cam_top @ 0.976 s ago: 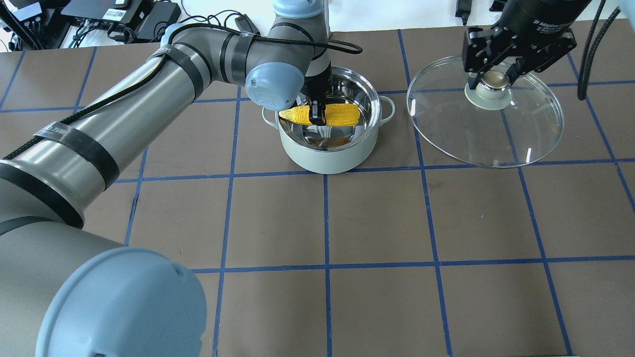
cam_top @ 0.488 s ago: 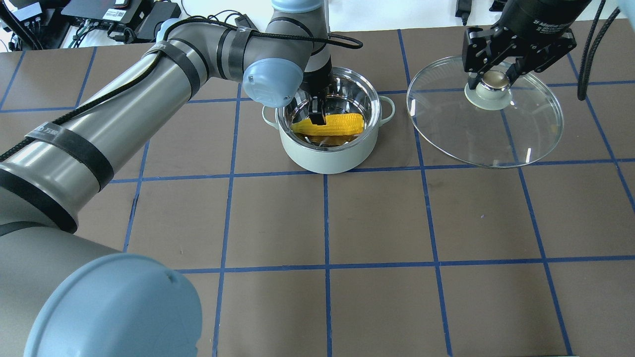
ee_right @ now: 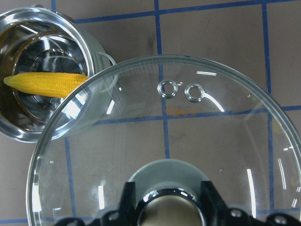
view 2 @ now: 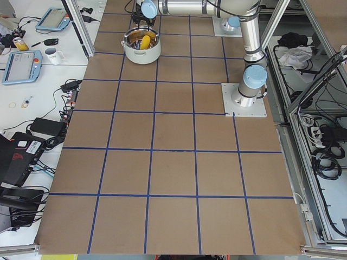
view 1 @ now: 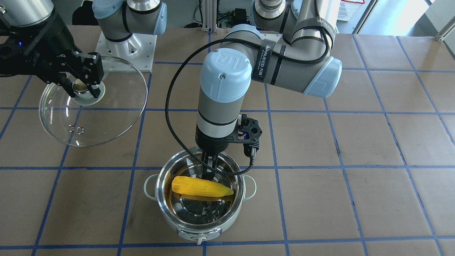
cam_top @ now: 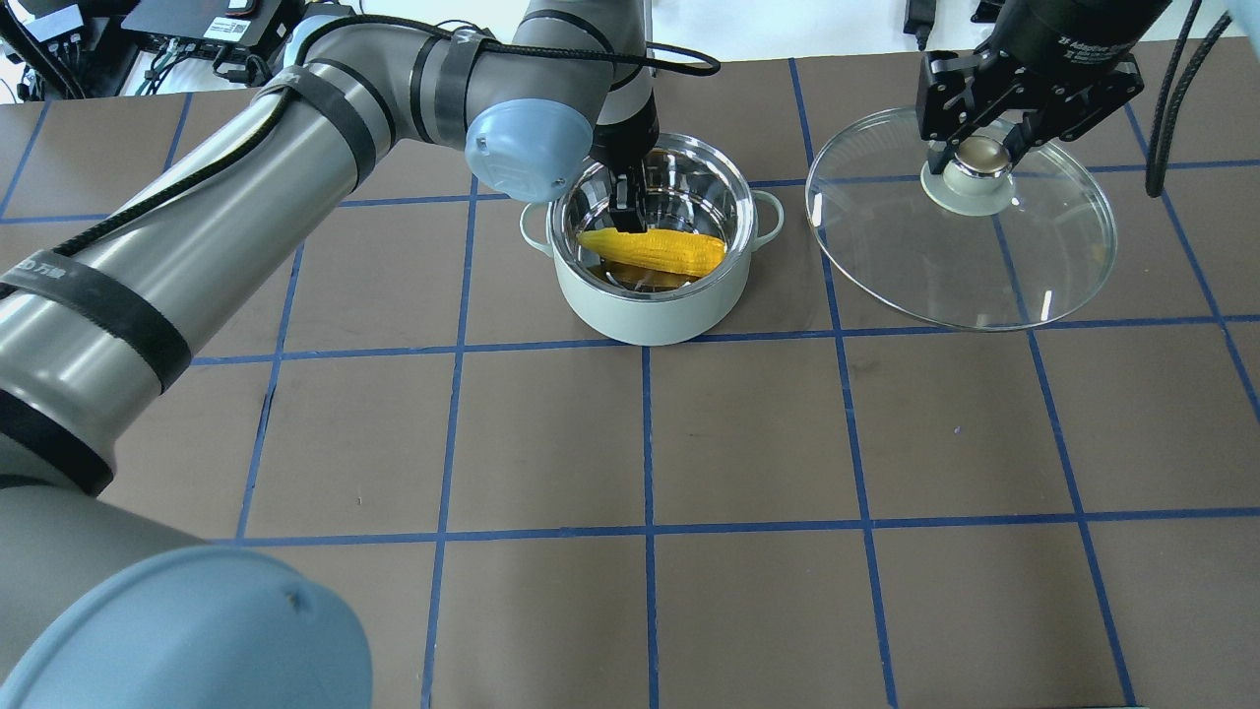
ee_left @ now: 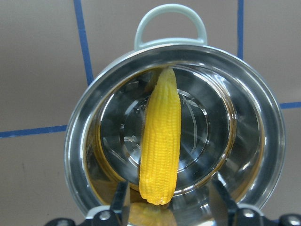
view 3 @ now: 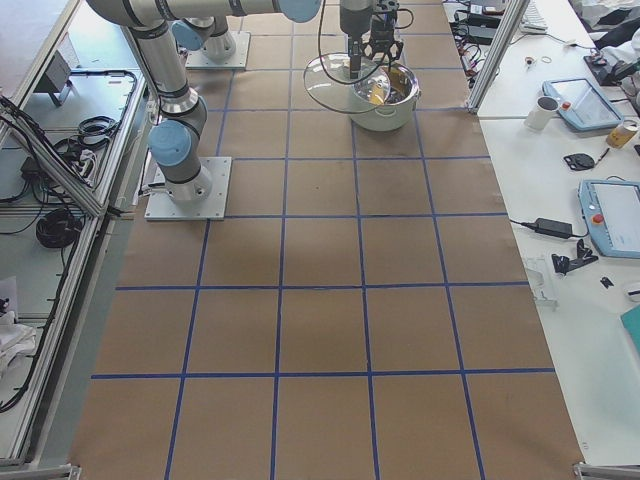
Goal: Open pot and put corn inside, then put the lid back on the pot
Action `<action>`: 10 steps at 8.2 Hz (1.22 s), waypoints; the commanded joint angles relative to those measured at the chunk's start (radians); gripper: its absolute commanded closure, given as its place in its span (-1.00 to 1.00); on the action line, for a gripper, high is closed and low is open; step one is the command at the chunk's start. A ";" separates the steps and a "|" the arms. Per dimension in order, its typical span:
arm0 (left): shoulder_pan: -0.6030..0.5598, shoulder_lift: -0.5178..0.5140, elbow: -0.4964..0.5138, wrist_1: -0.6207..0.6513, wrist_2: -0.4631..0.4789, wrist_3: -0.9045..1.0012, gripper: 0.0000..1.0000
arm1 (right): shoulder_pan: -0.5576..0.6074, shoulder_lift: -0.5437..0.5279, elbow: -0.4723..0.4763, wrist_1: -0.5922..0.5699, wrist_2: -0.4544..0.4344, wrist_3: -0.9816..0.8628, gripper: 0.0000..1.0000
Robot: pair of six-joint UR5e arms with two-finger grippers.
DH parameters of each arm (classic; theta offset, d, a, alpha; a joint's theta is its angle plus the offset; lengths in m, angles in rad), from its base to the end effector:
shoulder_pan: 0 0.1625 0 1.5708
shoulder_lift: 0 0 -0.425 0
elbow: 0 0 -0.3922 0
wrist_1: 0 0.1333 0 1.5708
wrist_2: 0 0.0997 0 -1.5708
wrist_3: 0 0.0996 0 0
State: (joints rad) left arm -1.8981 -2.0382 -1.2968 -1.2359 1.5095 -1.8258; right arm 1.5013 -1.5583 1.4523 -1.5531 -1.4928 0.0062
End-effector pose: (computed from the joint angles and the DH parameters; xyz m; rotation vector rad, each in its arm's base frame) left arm -0.3535 -0.6077 0.3822 2.0303 -2.1922 0.0198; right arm 0.1058 -0.5120 0.5388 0.1106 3.0614 -0.1390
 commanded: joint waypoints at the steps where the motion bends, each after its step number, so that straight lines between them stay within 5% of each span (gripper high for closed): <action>1: 0.004 0.136 -0.003 -0.126 0.001 0.146 -0.32 | 0.038 0.084 -0.073 -0.047 0.005 0.050 0.35; 4: 0.190 0.246 -0.015 -0.263 0.060 0.371 -0.34 | 0.227 0.230 -0.132 -0.187 -0.107 0.219 0.35; 7: 0.363 0.294 -0.041 -0.349 0.235 0.714 -0.97 | 0.367 0.308 -0.133 -0.299 -0.099 0.384 0.35; 10: 0.438 0.314 -0.044 -0.390 0.245 1.153 -1.00 | 0.427 0.401 -0.148 -0.386 -0.109 0.455 0.36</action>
State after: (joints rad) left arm -1.4951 -1.7335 -1.3384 -1.6061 1.7477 -0.9153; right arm 1.8899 -1.2097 1.3102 -1.8884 -1.5934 0.4199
